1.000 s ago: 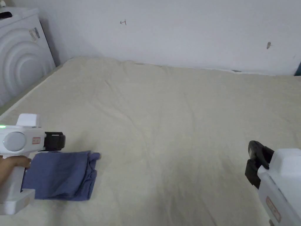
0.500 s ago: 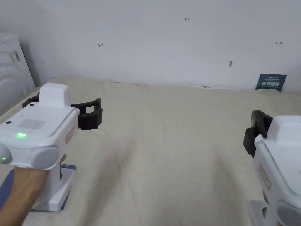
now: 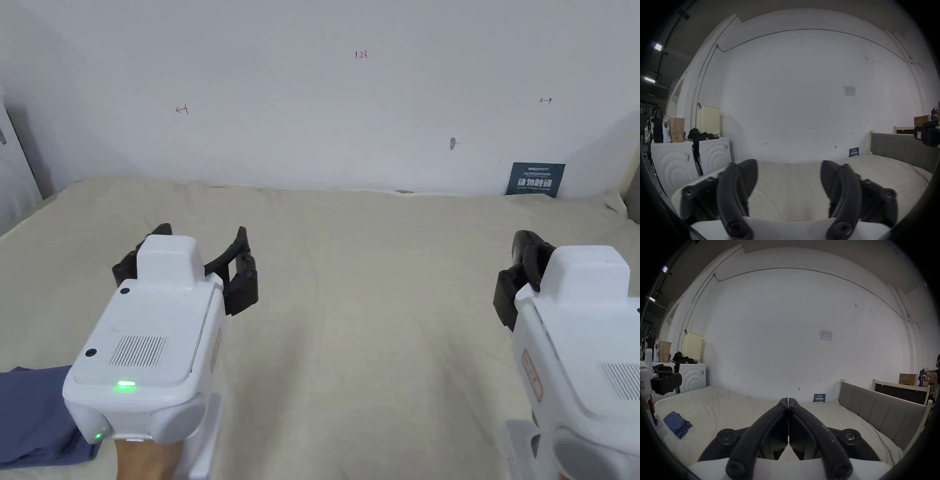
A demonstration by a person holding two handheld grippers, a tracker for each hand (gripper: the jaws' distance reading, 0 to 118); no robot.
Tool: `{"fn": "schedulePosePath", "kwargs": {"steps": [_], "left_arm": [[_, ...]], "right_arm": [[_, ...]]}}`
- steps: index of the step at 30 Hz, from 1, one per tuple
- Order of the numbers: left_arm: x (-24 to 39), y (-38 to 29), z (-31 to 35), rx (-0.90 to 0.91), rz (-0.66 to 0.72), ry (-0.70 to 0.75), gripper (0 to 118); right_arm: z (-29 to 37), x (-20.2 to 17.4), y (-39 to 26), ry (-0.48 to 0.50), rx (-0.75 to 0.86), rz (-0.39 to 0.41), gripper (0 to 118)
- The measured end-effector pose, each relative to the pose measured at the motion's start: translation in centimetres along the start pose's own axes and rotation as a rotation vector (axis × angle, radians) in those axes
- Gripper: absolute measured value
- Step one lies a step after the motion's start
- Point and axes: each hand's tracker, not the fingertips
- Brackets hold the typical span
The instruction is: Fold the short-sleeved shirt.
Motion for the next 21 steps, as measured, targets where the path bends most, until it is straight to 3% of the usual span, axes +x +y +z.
{"fn": "schedulePosePath", "kwargs": {"steps": [1,2,3,4,21], "left_arm": [[0.0,-0.2,0.0,0.002,0.007,-0.008,66],[0.2,-0.4,-0.1,-0.002,0.004,-0.008,43],[0.6,-0.4,-0.1,-0.017,-0.013,-0.011,7],[0.8,-0.7,-0.1,-0.028,-0.021,-0.004,1],[2.1,-1.2,0.3,-0.016,-0.043,-0.032,0]], "right_arm": [[0.1,0.0,-0.1,-0.001,-0.002,-0.002,2],[0.1,0.1,-0.1,-0.001,-0.003,-0.003,2],[0.1,0.2,-0.2,-0.001,-0.003,-0.002,2],[0.1,0.2,-0.3,-0.002,-0.003,-0.001,2],[0.3,0.4,-0.4,-0.003,-0.015,0.001,2]]}}
